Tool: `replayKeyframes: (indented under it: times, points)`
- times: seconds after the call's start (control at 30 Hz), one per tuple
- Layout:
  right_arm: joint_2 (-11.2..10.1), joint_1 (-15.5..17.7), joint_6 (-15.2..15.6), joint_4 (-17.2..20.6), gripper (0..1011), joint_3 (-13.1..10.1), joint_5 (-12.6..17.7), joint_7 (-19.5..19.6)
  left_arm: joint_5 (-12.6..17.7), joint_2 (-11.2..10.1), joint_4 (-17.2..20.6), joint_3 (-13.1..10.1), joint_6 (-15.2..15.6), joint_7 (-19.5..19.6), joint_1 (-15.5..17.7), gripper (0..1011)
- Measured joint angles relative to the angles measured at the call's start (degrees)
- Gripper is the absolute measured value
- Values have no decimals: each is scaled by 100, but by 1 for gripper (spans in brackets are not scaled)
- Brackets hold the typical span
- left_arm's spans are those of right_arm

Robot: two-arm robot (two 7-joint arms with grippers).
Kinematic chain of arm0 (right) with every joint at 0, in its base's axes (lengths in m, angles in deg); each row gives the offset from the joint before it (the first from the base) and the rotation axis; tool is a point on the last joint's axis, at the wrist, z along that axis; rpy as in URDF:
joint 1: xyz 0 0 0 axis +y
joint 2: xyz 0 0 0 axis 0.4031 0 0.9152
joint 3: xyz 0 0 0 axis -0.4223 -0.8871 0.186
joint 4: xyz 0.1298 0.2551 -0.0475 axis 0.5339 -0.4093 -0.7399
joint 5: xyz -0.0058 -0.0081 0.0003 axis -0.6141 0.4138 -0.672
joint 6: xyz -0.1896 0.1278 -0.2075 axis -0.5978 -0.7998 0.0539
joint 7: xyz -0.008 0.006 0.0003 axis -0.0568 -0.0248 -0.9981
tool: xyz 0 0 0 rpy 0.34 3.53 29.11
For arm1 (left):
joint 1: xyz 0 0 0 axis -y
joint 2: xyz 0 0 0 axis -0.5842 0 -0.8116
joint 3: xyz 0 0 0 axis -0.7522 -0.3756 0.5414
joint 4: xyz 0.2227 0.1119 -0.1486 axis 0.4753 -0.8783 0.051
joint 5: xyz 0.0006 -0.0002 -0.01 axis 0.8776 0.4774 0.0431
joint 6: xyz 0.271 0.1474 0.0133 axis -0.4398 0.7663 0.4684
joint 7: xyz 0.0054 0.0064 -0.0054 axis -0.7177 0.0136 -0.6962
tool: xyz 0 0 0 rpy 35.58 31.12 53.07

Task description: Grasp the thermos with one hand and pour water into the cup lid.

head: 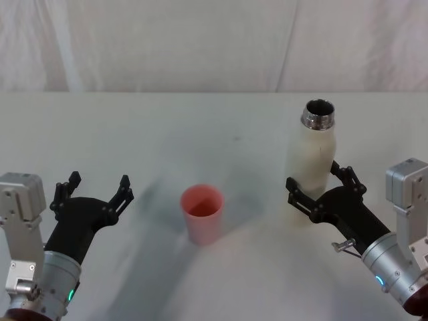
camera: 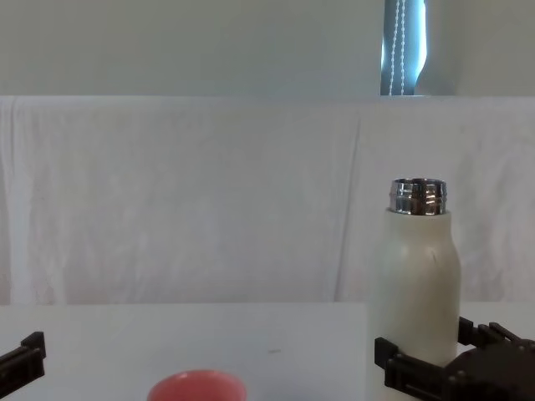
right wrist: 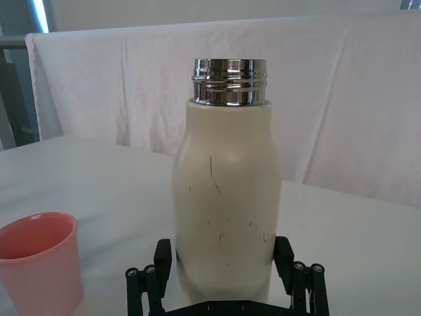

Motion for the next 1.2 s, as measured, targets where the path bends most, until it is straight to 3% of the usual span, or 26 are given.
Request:
replayKeyframes:
  times: [1.2]
  points:
    - [-147, 469, -89, 430, 1000, -225, -46, 83, 0, 0, 0, -1, 0, 0, 0, 1001]
